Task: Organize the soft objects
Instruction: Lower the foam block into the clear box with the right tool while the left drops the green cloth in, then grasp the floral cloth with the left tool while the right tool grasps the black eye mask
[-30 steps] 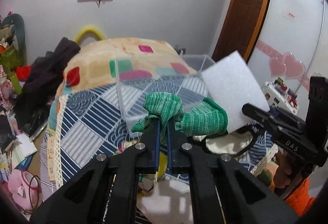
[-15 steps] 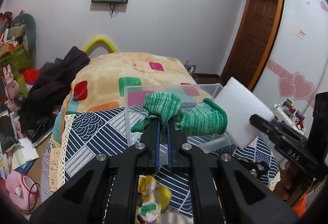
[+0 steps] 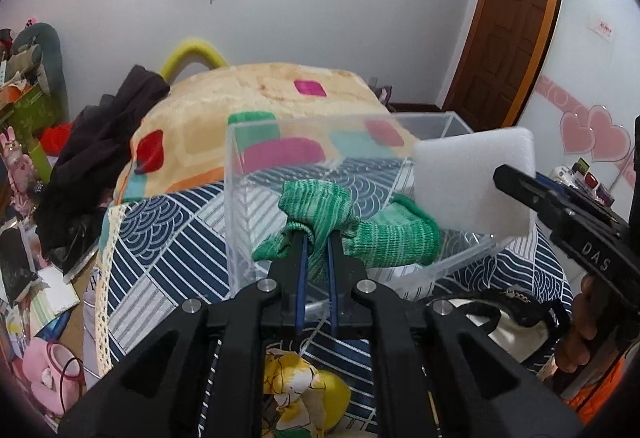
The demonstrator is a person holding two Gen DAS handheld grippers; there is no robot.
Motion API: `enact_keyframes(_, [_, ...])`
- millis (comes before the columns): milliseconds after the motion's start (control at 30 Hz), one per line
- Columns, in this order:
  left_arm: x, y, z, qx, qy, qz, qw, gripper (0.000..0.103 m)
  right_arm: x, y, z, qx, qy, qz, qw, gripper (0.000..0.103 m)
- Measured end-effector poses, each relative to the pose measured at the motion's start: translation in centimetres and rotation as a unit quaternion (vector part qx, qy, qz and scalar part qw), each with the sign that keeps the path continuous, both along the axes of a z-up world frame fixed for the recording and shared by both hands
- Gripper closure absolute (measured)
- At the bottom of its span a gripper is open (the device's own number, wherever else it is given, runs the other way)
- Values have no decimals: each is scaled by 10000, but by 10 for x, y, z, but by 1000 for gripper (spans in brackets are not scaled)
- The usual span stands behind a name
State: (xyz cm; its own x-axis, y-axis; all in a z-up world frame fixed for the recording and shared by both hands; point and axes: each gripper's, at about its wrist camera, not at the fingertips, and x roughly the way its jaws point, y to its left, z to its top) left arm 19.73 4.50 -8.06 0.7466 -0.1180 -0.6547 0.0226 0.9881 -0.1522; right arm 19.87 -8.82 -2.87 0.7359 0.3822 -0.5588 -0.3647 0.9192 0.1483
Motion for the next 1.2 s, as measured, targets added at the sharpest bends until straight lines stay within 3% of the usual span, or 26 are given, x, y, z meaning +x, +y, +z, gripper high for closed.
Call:
enact_keyframes(100, [2, 1, -3, -67, 101, -11, 9999, 93, 1, -3, -3, -32, 144, -40, 9999, 67])
enact_keyframes(167, [1, 2, -3, -109, 119, -34, 9999, 87, 2, -7, 0, 17, 135, -75, 9999, 49])
enact_keyframes(233, [-1, 1, -1, -107, 100, -44, 9999, 78, -1, -10, 4, -4, 30, -155, 9999, 43])
enact_keyframes(400, [-13, 1, 10, -62, -100, -14, 9999, 67, -14, -14, 22, -77, -304, -223, 9993, 32])
enact_keyframes(600, [-36, -2, 31, 70, -465, -27, 9989, 45, -33, -14, 38, -103, -677, -115, 9976, 21])
enact_keyframes(767, [-60, -6, 41, 271, -693, -58, 9972, 30, -46, -12, 38, -88, -745, 51, 9972, 19])
enact_keyframes(967, [-81, -2, 38, 360, -690, -13, 9970, 25, -57, -8, 27, -120, -634, 197, 9977, 16])
enact_keyframes(1200, [-93, 10, 6, 355, -302, 97, 9989, 25, -60, -3, -4, -241, -147, 306, 9991, 14])
